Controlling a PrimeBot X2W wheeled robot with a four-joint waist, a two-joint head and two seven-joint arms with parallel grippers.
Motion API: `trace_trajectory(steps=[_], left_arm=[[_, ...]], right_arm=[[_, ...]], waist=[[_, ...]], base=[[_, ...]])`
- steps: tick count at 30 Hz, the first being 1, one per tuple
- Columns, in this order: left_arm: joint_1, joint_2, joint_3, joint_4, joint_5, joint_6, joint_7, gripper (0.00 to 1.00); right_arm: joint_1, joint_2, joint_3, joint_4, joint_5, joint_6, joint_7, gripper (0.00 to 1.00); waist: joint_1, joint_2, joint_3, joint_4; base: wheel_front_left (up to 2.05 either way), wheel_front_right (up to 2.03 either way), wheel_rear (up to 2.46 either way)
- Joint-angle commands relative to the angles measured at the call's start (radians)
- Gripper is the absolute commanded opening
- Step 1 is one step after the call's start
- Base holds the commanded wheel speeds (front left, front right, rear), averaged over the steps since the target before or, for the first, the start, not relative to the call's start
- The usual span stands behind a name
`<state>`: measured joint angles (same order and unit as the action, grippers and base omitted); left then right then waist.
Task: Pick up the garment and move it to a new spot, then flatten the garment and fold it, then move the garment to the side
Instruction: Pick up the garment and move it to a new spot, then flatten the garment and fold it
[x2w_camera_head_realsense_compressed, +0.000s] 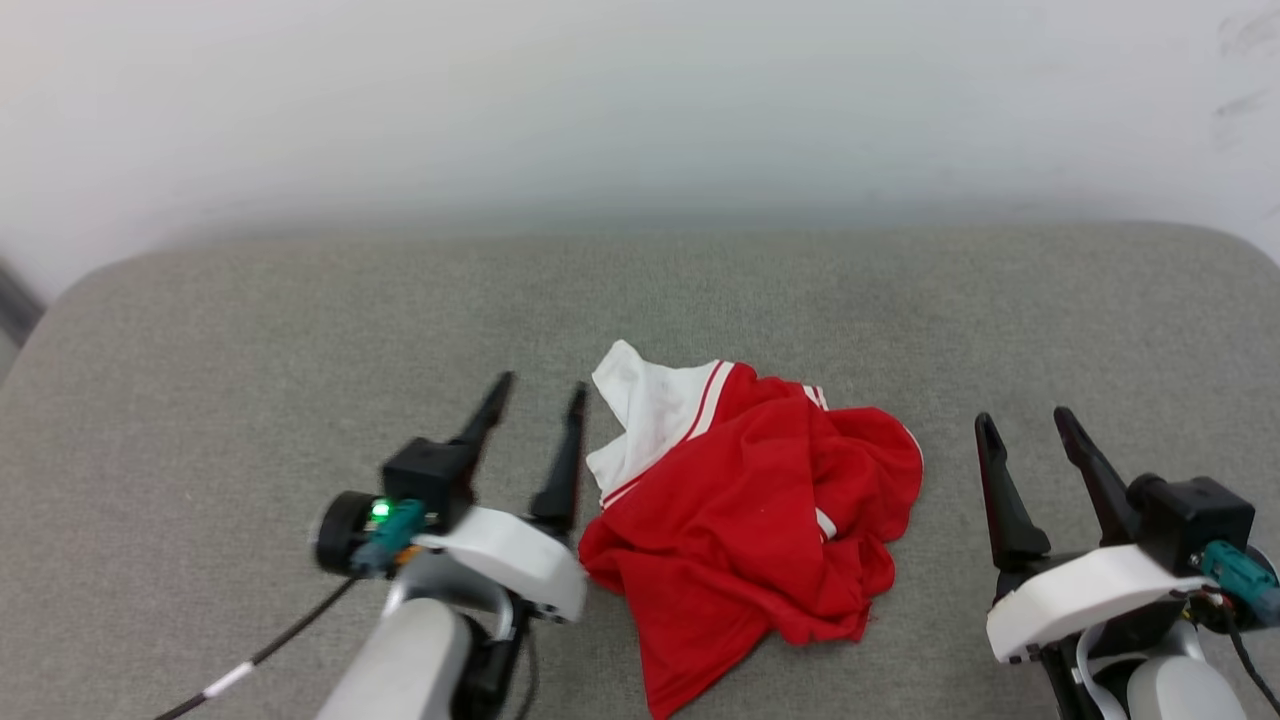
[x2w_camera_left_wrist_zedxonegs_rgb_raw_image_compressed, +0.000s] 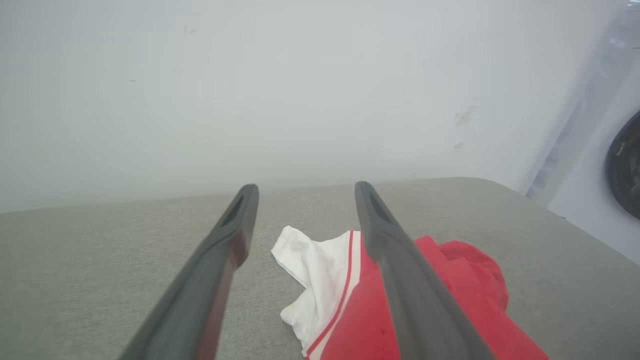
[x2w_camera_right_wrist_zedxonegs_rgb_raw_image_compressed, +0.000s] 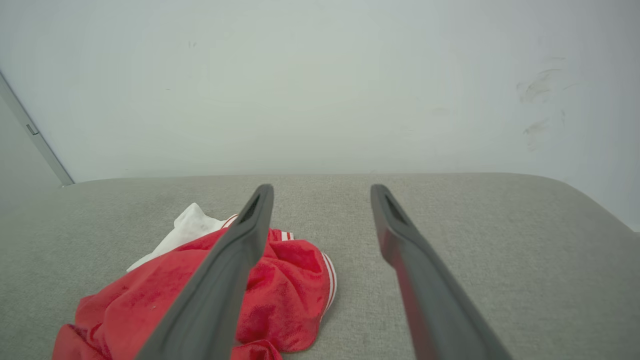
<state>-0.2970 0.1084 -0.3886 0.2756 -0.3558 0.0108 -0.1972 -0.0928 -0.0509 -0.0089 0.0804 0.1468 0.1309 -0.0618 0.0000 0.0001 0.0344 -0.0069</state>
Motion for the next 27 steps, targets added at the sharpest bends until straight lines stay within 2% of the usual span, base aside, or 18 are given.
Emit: trace_trajectory(steps=[1,6,11,25,27], left_arm=[[0.007,0.013,0.018,-0.006,0.001,0.016,-0.009,1.0],[0.06,0.077,0.068,-0.01,0.006,0.063,-0.013,1.0],[0.114,0.114,0.084,-0.013,0.008,0.08,-0.012,1.0],[0.141,0.112,0.082,-0.007,-0.028,0.084,0.002,1.0],[0.131,0.111,0.076,-0.001,-0.04,0.069,0.021,1.0]], right_arm=[[0.022,0.0,-0.002,-0.003,-0.004,0.0,0.003,1.0],[0.053,0.001,-0.005,-0.015,0.007,0.0,0.015,1.0],[0.089,0.0,0.0,-0.021,0.017,0.0,0.022,1.0],[0.098,0.0,0.023,-0.044,0.013,0.0,0.038,1.0],[0.097,0.0,0.021,-0.045,0.013,0.0,0.04,1.0]], waist=[[0.0,-0.0001,-0.021,0.006],[0.0,-0.0001,-0.048,0.002],[0.0,-0.0001,-0.065,-0.006],[0.0,-0.0001,-0.068,-0.027],[0.0,-0.0001,-0.065,-0.025]], base=[[0.0,0.0,0.0],[0.0,0.0,0.0],[0.0,0.0,0.0],[0.0,0.0,0.0],[0.0,0.0,0.0]])
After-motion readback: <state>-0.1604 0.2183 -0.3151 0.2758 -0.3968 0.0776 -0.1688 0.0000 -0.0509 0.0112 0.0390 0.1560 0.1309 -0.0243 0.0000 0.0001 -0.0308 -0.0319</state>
